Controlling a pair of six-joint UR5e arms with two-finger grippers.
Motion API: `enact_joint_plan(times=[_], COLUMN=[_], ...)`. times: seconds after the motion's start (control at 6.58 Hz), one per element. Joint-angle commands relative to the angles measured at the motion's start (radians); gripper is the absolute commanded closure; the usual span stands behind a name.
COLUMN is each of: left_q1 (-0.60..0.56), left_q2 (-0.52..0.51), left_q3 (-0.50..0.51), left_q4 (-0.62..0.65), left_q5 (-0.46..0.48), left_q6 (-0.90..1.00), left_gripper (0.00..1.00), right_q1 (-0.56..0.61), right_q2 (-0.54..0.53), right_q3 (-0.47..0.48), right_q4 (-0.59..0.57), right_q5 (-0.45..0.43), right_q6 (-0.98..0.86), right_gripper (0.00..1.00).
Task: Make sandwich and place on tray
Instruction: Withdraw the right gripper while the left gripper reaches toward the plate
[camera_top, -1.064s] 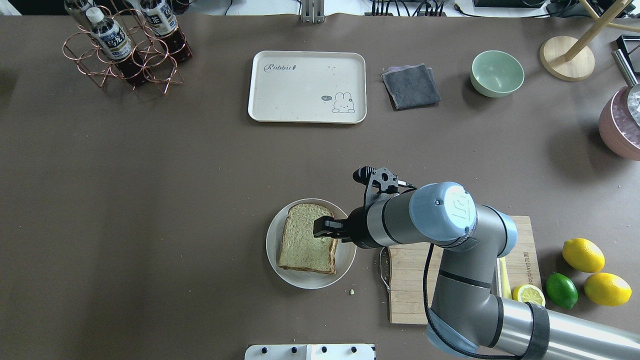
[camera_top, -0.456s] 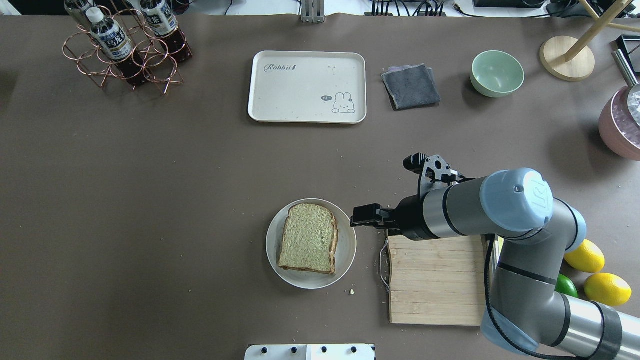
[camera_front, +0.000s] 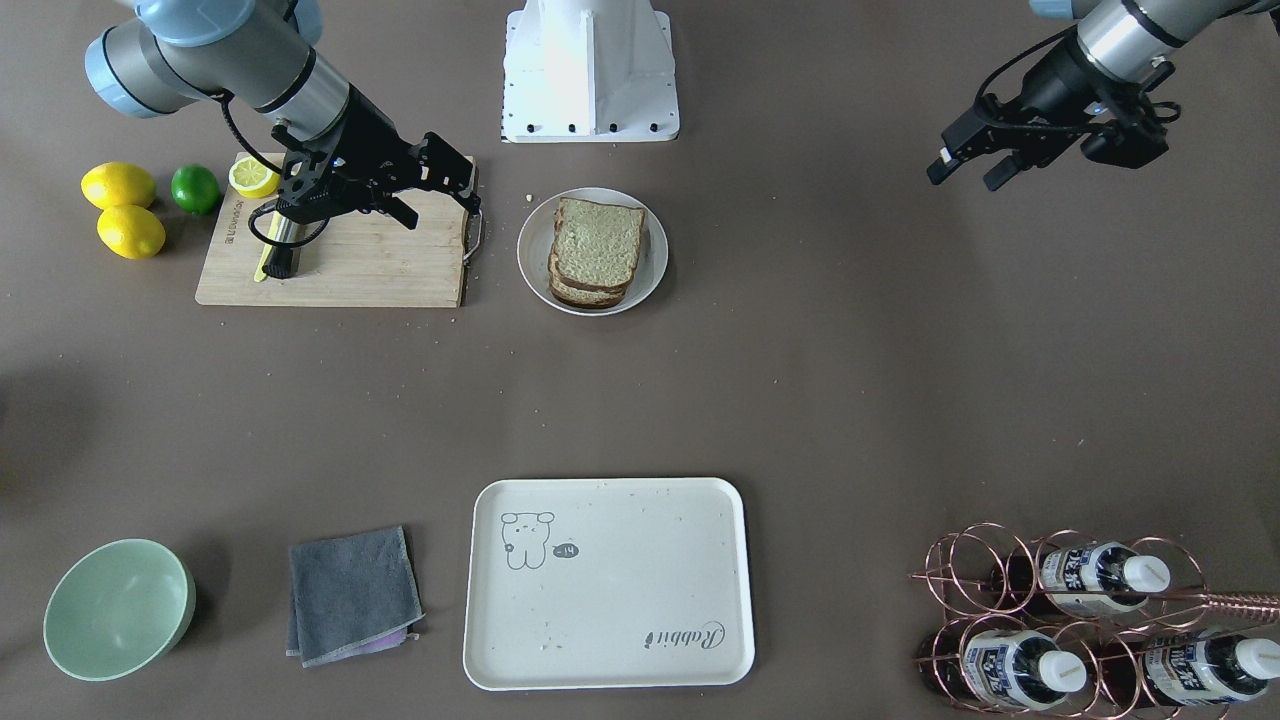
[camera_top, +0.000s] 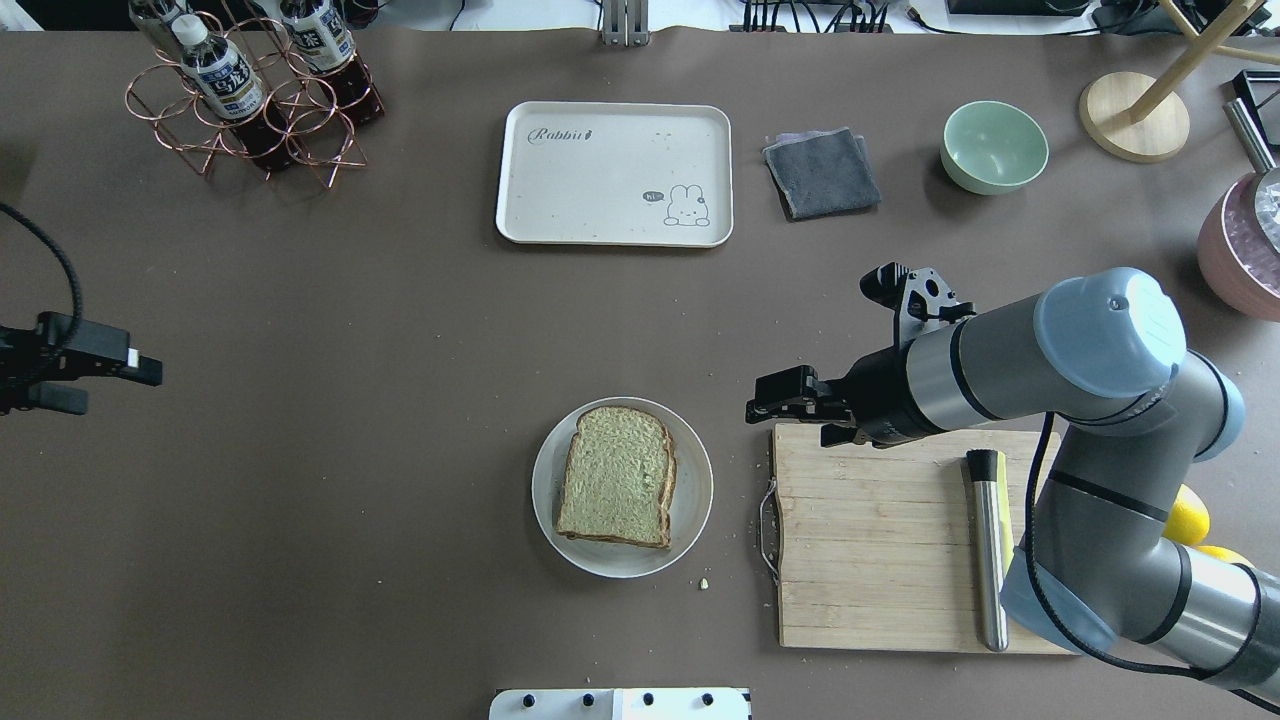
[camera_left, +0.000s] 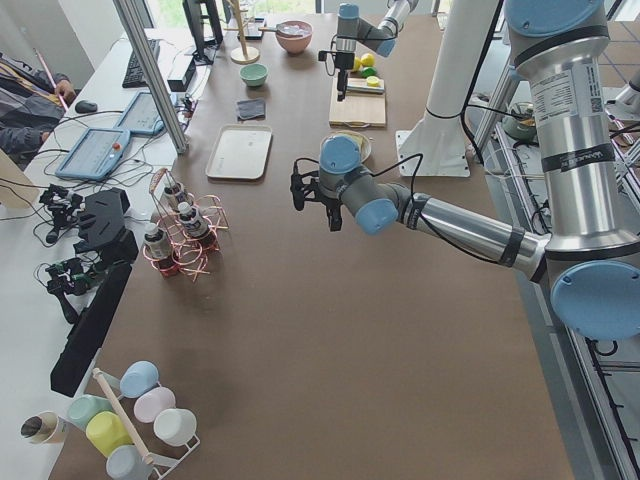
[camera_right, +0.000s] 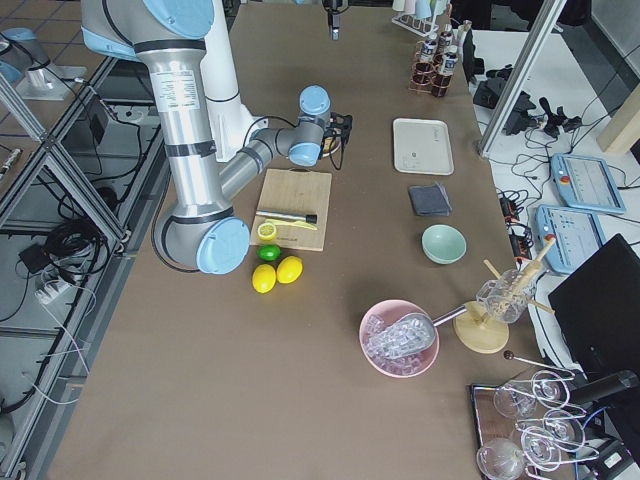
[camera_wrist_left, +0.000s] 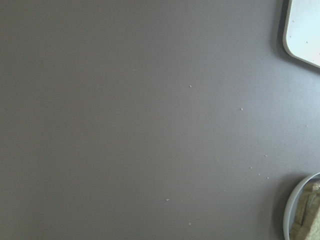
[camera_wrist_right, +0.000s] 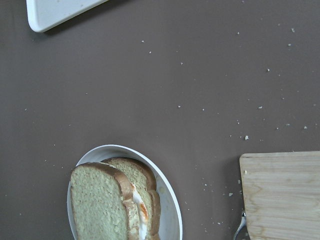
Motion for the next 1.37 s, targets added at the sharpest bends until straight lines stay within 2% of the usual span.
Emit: enact_joint_plan(times=[0.0,0.15,0.3,0.46,0.76,1.06,1.22], left_q1=[0.185,0.225,0.281,0.321,0.323,0.368,0.415], left_q2=[-0.167,-0.268,-0.337,-0.373,-0.457,-0.486,-0.494], left_q3=[0.055,0.117,0.159,0.197,0.274,0.313,0.328], left_q4=[0.017,0.078,0.119,0.121,0.120,0.120,0.118], left_q5=[0.124,0.197,0.281,0.326,0.331,0.353,0.426], left_q6=[-0.140,-0.143,-0.143,-0.144,-0.146,-0.189,-0.189], left_gripper=[0.04,0.11,0.11,0.13,0.18,0.19,0.25], right_q1=[0.058,0.075,0.093,0.110,0.131,0.132,0.133], right_q2=[-0.020,-0.039,-0.044,-0.051,-0.067,-0.068,-0.068], right_q3=[0.007,0.008,0.005,0.007,0.007,0.007,0.005], right_q4=[0.001,0.001,0.001,0.001,0.001,0.001,0.001], right_q5=[0.090,0.102,0.122,0.138,0.153,0.153,0.153], right_q6=[-0.003,-0.012,-0.012,-0.012,-0.017,-0.017,-0.017], right_gripper=[0.00,0.00,0.00,0.00,0.00,0.00,0.00])
